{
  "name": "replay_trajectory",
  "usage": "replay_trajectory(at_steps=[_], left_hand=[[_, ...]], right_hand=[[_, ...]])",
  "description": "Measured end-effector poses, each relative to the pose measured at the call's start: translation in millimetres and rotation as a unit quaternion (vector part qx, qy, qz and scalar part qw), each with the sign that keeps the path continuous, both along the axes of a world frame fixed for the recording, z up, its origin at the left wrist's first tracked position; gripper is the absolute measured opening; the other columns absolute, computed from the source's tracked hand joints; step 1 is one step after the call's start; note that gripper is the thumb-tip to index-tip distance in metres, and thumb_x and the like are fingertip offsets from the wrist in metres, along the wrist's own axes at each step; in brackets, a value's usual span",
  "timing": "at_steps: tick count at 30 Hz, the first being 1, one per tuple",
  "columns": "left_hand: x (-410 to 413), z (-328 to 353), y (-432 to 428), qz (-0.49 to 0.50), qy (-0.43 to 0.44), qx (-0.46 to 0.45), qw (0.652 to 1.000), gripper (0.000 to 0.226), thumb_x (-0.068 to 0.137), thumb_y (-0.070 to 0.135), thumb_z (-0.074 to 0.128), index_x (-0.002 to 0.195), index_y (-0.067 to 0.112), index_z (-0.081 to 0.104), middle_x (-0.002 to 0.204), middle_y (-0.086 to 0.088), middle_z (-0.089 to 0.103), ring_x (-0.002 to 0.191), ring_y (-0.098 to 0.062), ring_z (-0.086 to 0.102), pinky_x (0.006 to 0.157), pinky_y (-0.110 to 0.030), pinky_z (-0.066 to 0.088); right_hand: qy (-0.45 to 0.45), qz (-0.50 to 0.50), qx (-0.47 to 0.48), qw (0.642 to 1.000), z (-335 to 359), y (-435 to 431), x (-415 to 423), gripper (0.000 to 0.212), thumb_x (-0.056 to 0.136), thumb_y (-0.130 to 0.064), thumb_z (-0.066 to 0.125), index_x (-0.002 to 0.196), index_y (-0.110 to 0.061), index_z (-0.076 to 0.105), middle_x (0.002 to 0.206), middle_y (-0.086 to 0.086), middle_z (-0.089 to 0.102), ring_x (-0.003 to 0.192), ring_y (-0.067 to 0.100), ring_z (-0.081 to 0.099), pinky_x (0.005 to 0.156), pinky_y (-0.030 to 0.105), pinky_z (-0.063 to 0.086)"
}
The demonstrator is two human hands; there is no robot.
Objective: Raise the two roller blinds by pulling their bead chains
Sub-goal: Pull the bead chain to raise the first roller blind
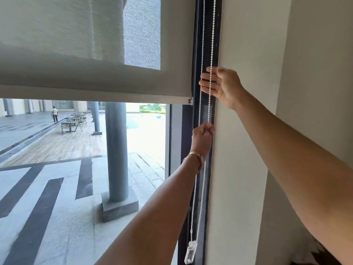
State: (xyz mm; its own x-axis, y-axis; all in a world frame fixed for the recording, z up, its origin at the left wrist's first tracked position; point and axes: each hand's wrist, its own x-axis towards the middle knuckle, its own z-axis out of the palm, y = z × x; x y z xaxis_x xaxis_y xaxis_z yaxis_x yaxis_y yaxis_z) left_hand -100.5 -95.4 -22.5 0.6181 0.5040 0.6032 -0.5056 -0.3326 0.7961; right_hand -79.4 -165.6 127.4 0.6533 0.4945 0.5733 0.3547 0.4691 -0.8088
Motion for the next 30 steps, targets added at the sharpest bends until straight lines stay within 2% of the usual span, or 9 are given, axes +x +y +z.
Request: replay_trajectory(at_steps=[2, 4, 6, 12, 18, 22, 27, 30], left_hand=[[-2.0, -1.9, -0.2, -0.003, -0.004, 0.003, 1.000, 0.023, 0.061, 0.011, 0.028, 0.051, 0.024, 0.044, 0.056, 0.001, 0.035, 0.054, -0.016, 0.028, 0.051, -0.029, 0.022], [-3.7, -2.4, -1.0, -0.007, -0.006, 0.005, 1.000, 0.023, 0.062, 0.011, 0.028, 0.051, 0.025, 0.043, 0.057, -0.001, 0.034, 0.054, -0.016, 0.027, 0.051, -0.029, 0.020], [-5.6, -2.2, -2.4, -0.006, -0.009, 0.004, 1.000, 0.022, 0.064, 0.012, 0.029, 0.052, 0.025, 0.043, 0.057, -0.001, 0.033, 0.054, -0.017, 0.026, 0.051, -0.029, 0.020], [-5.6, -17.5, -2.4, -0.005, 0.007, -0.002, 1.000, 0.021, 0.067, 0.015, 0.030, 0.053, 0.025, 0.043, 0.054, 0.003, 0.032, 0.052, -0.015, 0.025, 0.051, -0.030, 0.020], [1.0, -30.2, -0.1, -0.004, 0.016, -0.001, 1.000, 0.021, 0.066, 0.014, 0.029, 0.054, 0.022, 0.044, 0.054, 0.002, 0.032, 0.051, -0.015, 0.025, 0.050, -0.030, 0.019], [6.2, -28.3, -6.4, 0.002, 0.012, -0.001, 1.000, 0.018, 0.071, 0.018, 0.032, 0.061, 0.015, 0.046, 0.055, 0.001, 0.029, 0.051, -0.015, 0.023, 0.050, -0.029, 0.017], [16.4, -29.9, -16.4, -0.015, 0.017, -0.018, 1.000, 0.031, 0.080, 0.013, 0.035, 0.051, 0.023, 0.040, 0.050, 0.006, 0.029, 0.051, -0.014, 0.022, 0.051, -0.029, 0.017], [20.2, -34.5, -21.2, -0.018, 0.033, -0.025, 0.999, 0.029, 0.075, 0.014, 0.034, 0.049, 0.025, 0.041, 0.047, 0.011, 0.029, 0.052, -0.014, 0.023, 0.052, -0.029, 0.017]], right_hand=[[0.003, -0.027, 0.000, 1.000, 3.8, 5.5, -5.0, 0.030, 0.099, -0.009, 0.027, 0.102, -0.008, 0.057, 0.085, 0.006, 0.063, 0.067, 0.015, 0.063, 0.059, 0.026, 0.051], [-0.001, -0.039, 0.023, 0.999, 0.1, 12.8, -7.7, 0.033, 0.097, -0.003, 0.027, 0.092, -0.007, 0.059, 0.069, 0.003, 0.054, 0.044, 0.006, 0.046, 0.044, 0.020, 0.035], [0.001, -0.041, 0.053, 0.998, -4.6, 17.3, -9.8, 0.036, 0.098, -0.003, 0.026, 0.081, -0.011, 0.057, 0.061, 0.001, 0.047, 0.035, 0.003, 0.034, 0.038, 0.018, 0.024], [-0.012, -0.083, 0.051, 0.995, -18.2, 18.8, -16.4, 0.038, 0.099, -0.005, 0.026, 0.070, -0.015, 0.049, 0.058, 0.000, 0.040, 0.028, 0.001, 0.028, 0.031, 0.014, 0.021], [-0.008, -0.084, 0.049, 0.995, -33.2, 17.6, -7.7, 0.037, 0.099, -0.005, 0.025, 0.071, -0.017, 0.047, 0.060, -0.001, 0.039, 0.029, 0.001, 0.027, 0.032, 0.013, 0.021], [-0.035, -0.128, 0.035, 0.991, -35.0, 15.7, -3.4, 0.038, 0.094, 0.000, 0.024, 0.069, -0.019, 0.045, 0.060, -0.002, 0.039, 0.029, 0.001, 0.028, 0.033, 0.013, 0.021], [-0.041, -0.141, 0.037, 0.988, -37.0, 6.1, -1.7, 0.037, 0.086, 0.007, 0.023, 0.068, -0.018, 0.044, 0.061, -0.001, 0.037, 0.030, 0.002, 0.027, 0.035, 0.014, 0.021], [-0.039, -0.146, 0.037, 0.988, -41.5, 1.1, 0.9, 0.037, 0.084, 0.008, 0.024, 0.067, -0.018, 0.044, 0.060, -0.001, 0.036, 0.030, 0.002, 0.026, 0.035, 0.014, 0.021]])
